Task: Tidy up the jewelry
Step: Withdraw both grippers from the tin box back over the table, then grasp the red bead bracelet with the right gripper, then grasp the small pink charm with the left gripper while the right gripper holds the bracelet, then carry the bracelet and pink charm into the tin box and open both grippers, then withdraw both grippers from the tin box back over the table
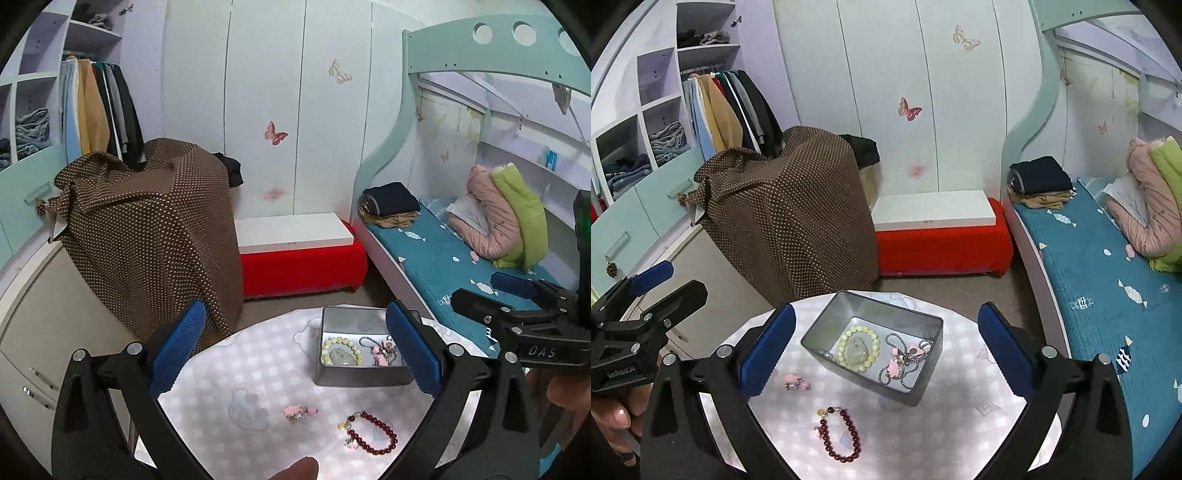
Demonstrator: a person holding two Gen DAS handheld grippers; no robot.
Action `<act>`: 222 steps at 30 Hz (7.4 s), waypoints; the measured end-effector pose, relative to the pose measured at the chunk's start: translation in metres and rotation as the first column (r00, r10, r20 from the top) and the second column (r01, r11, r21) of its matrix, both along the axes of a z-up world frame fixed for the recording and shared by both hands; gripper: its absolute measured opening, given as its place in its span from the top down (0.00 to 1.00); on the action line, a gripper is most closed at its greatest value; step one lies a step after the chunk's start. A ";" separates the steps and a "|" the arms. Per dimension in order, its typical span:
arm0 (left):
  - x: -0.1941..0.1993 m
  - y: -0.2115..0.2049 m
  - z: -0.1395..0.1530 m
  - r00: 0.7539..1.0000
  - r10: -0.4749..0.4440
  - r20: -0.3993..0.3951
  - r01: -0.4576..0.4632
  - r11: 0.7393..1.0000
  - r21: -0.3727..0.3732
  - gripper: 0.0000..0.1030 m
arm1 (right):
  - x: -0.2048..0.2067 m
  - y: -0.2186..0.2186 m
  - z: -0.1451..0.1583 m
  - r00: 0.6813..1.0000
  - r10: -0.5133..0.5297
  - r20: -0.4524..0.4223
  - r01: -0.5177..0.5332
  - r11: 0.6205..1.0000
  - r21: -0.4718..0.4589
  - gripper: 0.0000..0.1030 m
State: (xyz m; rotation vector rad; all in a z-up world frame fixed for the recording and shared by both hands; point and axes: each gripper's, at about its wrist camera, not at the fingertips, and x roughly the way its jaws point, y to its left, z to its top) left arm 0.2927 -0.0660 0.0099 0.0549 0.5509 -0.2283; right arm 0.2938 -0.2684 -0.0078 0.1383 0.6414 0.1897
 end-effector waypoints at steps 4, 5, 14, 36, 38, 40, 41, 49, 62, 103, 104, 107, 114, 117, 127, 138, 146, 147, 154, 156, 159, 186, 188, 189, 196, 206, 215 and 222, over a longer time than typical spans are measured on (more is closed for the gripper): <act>-0.016 0.010 0.002 1.000 0.018 0.010 -0.018 1.000 -0.021 0.05 | -0.016 0.004 0.006 1.000 -0.009 0.028 0.009 1.000 0.001 0.08; -0.019 0.012 0.003 1.000 0.023 0.012 -0.023 0.999 -0.026 0.05 | -0.019 0.005 0.008 0.999 -0.011 0.033 0.011 1.000 0.001 0.08; -0.057 0.031 0.005 0.996 0.079 0.040 -0.078 0.997 -0.029 0.05 | -0.048 0.016 0.021 0.995 -0.020 0.095 0.022 1.000 -0.020 0.08; -0.103 0.061 -0.047 0.991 0.130 -0.034 -0.131 0.991 -0.012 0.05 | -0.092 0.027 -0.017 1.000 -0.010 0.023 0.010 1.000 -0.021 0.08; -0.103 0.059 -0.053 0.991 0.124 -0.045 -0.124 0.992 -0.005 0.05 | -0.092 0.026 -0.023 1.000 -0.009 0.009 0.009 0.999 -0.031 0.08; -0.101 0.057 -0.058 0.991 0.121 -0.053 -0.121 0.993 0.006 0.05 | -0.090 0.026 -0.031 1.000 -0.009 -0.014 0.008 0.999 -0.041 0.08; -0.101 0.056 -0.061 0.991 0.119 -0.058 -0.118 0.993 0.011 0.05 | -0.090 0.026 -0.035 1.000 -0.009 -0.023 0.008 0.999 -0.044 0.08; -0.089 0.040 -0.086 0.990 0.082 -0.111 -0.079 0.996 0.036 0.05 | -0.073 0.028 -0.077 0.990 0.010 -0.141 -0.022 0.997 -0.081 0.08; -0.068 0.026 -0.125 0.978 0.062 -0.198 -0.050 0.997 0.061 0.05 | -0.028 0.059 -0.143 0.945 0.108 -0.308 -0.158 0.977 -0.144 0.46; -0.017 -0.047 -0.192 0.937 -0.087 -0.339 0.112 0.992 0.053 0.66 | -0.053 0.022 -0.146 0.952 0.092 -0.292 -0.137 0.981 -0.139 0.93; -0.017 -0.044 -0.192 0.935 -0.093 -0.341 0.114 0.993 0.042 0.72 | -0.053 0.023 -0.145 0.952 0.093 -0.291 -0.138 0.981 -0.139 0.93; -0.021 -0.037 -0.191 0.931 -0.108 -0.350 0.119 0.993 0.008 0.86 | -0.054 0.027 -0.142 0.954 0.099 -0.284 -0.142 0.980 -0.137 0.93; -0.039 -0.022 -0.181 0.933 -0.127 -0.336 0.122 0.992 -0.035 0.86 | -0.058 0.035 -0.126 0.959 0.122 -0.256 -0.166 0.974 -0.155 0.93; -0.044 -0.016 -0.171 0.941 -0.125 -0.315 0.118 0.992 -0.040 0.86 | -0.058 0.039 -0.114 0.962 0.138 -0.235 -0.180 0.969 -0.167 0.93; -0.046 -0.003 -0.121 0.968 -0.111 -0.226 0.106 0.994 -0.034 0.86 | -0.061 0.043 -0.063 0.973 0.185 -0.135 -0.213 0.948 -0.235 0.93; -0.012 -0.012 -0.057 0.982 -0.155 -0.104 0.151 0.988 -0.043 0.86 | -0.036 0.041 0.012 0.980 0.198 0.034 -0.180 0.940 -0.290 0.93; 0.031 -0.032 -0.026 0.975 -0.203 -0.094 0.194 0.976 -0.096 0.86 | 0.001 0.041 0.024 0.979 0.200 0.050 -0.178 0.942 -0.285 0.93; 0.036 -0.034 -0.025 0.973 -0.208 -0.100 0.198 0.975 -0.104 0.86 | 0.003 0.039 0.024 0.979 0.197 0.049 -0.176 0.944 -0.281 0.93; 0.078 -0.054 -0.030 0.957 -0.241 -0.162 0.220 0.966 -0.136 0.86 | 0.025 0.035 0.014 0.982 0.187 0.003 -0.180 0.950 -0.256 0.93; 0.088 -0.059 -0.036 0.952 -0.245 -0.184 0.222 0.965 -0.140 0.86 | 0.029 0.034 0.010 0.983 0.183 -0.011 -0.180 0.951 -0.251 0.93; 0.097 -0.065 -0.042 0.947 -0.247 -0.206 0.223 0.965 -0.135 0.86 | 0.034 0.032 0.005 0.983 0.179 -0.026 -0.180 0.954 -0.241 0.93; 0.042 -0.006 -0.040 0.997 0.020 -0.071 -0.022 0.999 -0.030 0.05 | 0.021 0.003 -0.009 0.999 0.032 0.022 -0.030 0.997 -0.078 0.08; 0.029 -0.002 -0.037 0.998 0.036 -0.051 -0.037 0.999 -0.023 0.05 | 0.015 0.003 -0.008 0.999 0.029 0.028 -0.027 0.998 -0.064 0.08; 0.024 0.000 -0.036 0.998 0.040 -0.044 -0.041 0.999 -0.023 0.05 | 0.014 0.002 -0.007 0.999 0.029 0.031 -0.027 0.998 -0.060 0.08; -0.011 0.019 -0.032 0.996 0.092 -0.009 -0.092 0.996 -0.017 0.05 | -0.007 0.006 -0.003 0.998 0.029 0.056 -0.026 0.999 -0.038 0.08; -0.049 0.052 -0.047 0.987 0.159 -0.020 -0.159 0.987 -0.004 0.05 | -0.042 0.011 -0.003 0.996 0.048 0.074 -0.047 0.999 -0.012 0.08; -0.068 0.061 -0.072 0.984 0.166 -0.058 -0.164 0.986 0.037 0.05 | -0.055 0.028 -0.029 0.995 0.095 0.003 -0.095 0.995 -0.029 0.08; -0.066 0.069 -0.098 0.977 0.180 -0.116 -0.176 0.983 0.042 0.05 | -0.041 0.050 -0.067 0.982 0.159 -0.104 -0.163 0.986 -0.024 0.08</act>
